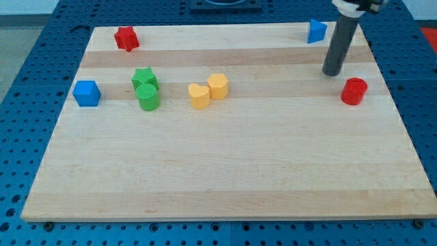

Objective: Push your arm to the red circle

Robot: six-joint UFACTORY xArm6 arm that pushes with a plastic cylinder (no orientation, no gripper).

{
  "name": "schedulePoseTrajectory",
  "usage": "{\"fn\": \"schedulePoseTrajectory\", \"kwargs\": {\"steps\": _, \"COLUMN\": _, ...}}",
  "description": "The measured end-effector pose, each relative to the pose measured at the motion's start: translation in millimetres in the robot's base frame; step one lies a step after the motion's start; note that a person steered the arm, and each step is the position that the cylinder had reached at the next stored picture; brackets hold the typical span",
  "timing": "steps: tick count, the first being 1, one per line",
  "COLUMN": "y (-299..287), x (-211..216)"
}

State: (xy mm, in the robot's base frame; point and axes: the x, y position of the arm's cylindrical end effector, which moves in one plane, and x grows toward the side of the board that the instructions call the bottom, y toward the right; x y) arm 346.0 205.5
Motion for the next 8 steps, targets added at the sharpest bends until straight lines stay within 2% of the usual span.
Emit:
{"fn": "schedulePoseTrajectory", "kwargs": {"steps": 5, "y": 53, "x": 16}}
{"fn": "schedulePoseTrajectory", "kwargs": {"steps": 7, "y": 64, "x": 39}}
{"fn": "schedulePoseTrajectory", "kwargs": {"steps": 8, "y": 64, "x": 67}}
